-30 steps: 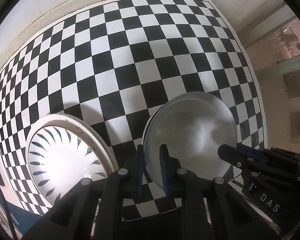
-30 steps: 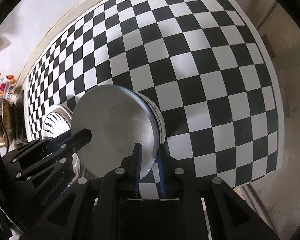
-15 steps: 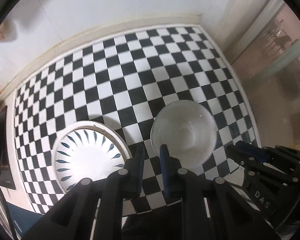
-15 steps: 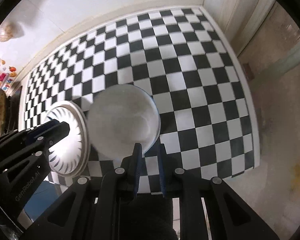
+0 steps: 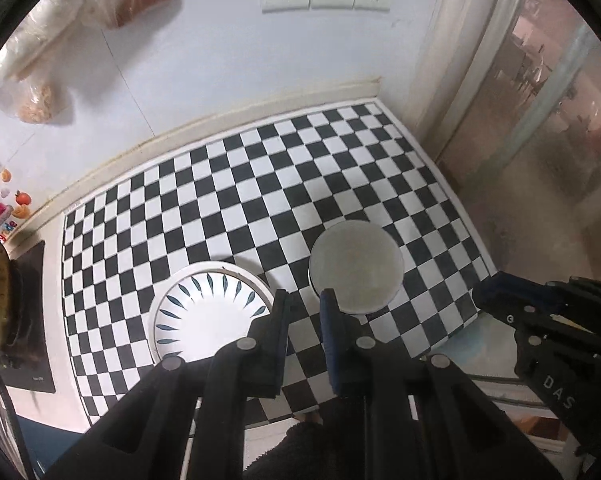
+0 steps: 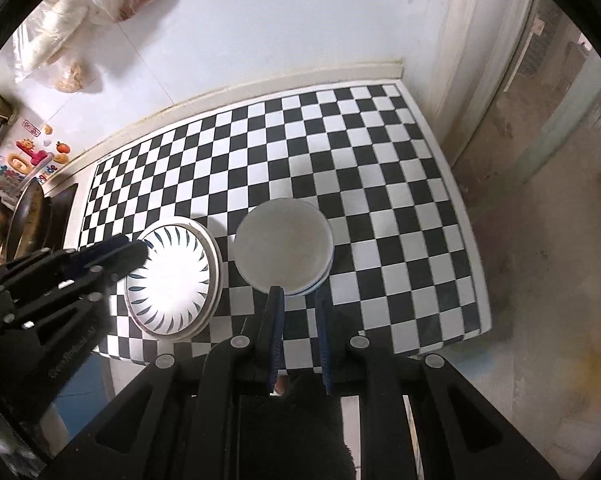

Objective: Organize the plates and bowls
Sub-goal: 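Grip the bowl stack rim with both grippers and lift it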

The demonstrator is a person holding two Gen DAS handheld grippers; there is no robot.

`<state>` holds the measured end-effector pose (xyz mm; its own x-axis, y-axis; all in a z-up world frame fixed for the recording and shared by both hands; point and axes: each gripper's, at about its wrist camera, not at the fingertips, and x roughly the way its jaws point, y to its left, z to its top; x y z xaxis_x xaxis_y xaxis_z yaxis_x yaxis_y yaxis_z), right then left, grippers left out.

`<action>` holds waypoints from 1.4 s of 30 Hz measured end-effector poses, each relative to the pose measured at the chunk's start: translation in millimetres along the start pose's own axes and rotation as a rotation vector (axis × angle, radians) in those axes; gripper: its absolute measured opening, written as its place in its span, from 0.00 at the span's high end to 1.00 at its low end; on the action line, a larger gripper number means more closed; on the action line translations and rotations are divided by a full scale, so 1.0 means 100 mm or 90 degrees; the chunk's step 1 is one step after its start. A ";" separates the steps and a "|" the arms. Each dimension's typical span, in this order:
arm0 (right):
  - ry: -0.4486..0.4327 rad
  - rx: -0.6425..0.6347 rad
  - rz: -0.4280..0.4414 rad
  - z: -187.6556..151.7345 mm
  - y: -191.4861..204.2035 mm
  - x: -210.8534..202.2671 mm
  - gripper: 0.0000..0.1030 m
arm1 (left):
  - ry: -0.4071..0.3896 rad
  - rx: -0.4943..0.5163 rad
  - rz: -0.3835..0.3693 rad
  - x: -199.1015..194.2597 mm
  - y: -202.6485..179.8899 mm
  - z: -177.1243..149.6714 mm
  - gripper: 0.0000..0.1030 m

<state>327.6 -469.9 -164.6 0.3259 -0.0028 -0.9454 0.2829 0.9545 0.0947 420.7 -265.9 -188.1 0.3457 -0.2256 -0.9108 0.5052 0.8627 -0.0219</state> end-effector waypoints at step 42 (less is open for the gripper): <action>0.234 0.206 0.211 0.34 -0.81 2.51 0.11 | 0.413 -0.214 -0.284 2.77 0.35 0.37 0.61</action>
<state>417.5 -558.5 -399.3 0.1260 0.4393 -0.8895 0.4995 0.7466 0.4394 563.7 -315.5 -426.2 -0.4029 -0.3610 -0.8411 0.1901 0.8659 -0.4627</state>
